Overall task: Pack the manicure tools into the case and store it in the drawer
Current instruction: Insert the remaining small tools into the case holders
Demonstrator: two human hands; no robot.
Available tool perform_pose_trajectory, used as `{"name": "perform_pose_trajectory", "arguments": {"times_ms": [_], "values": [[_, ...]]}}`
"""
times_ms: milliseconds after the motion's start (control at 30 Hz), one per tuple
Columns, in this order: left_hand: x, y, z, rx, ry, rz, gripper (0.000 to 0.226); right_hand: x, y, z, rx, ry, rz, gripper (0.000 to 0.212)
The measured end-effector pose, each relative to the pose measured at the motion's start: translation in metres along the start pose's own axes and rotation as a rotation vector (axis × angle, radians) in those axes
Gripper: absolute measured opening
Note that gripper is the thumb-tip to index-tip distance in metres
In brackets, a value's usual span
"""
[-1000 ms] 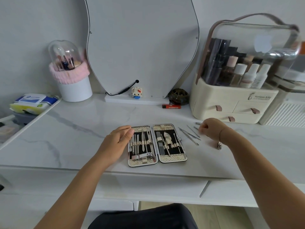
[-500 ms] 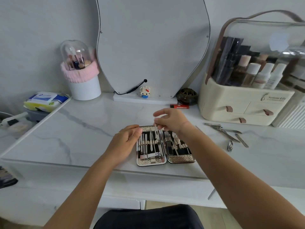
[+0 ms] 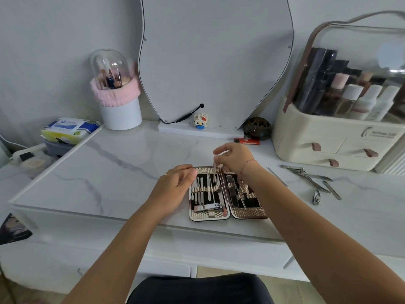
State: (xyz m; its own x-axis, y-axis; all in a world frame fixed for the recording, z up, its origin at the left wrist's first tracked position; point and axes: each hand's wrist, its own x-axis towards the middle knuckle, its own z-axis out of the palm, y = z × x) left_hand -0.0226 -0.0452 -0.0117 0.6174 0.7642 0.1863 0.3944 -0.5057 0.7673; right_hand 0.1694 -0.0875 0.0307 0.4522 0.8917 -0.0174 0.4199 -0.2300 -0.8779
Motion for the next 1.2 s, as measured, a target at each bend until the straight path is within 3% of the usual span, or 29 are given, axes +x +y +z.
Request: {"name": "perform_pose_trajectory", "arguments": {"times_ms": [333,1067,1200], "values": [[-0.0008,0.0016,-0.0005,-0.008,0.0,0.005,0.053,-0.0018,-0.001,0.0015,-0.139,-0.085,-0.034,0.012],[0.0004,0.0002,-0.0001,-0.022,-0.006,0.01,0.055,-0.0034,-0.0002,-0.0005,-0.173,-0.144,-0.037,0.01],[0.0,-0.0003,-0.0001,-0.019,-0.005,0.012,0.056,-0.0043,-0.0004,-0.0039,-0.343,-0.127,-0.087,0.015]]}}
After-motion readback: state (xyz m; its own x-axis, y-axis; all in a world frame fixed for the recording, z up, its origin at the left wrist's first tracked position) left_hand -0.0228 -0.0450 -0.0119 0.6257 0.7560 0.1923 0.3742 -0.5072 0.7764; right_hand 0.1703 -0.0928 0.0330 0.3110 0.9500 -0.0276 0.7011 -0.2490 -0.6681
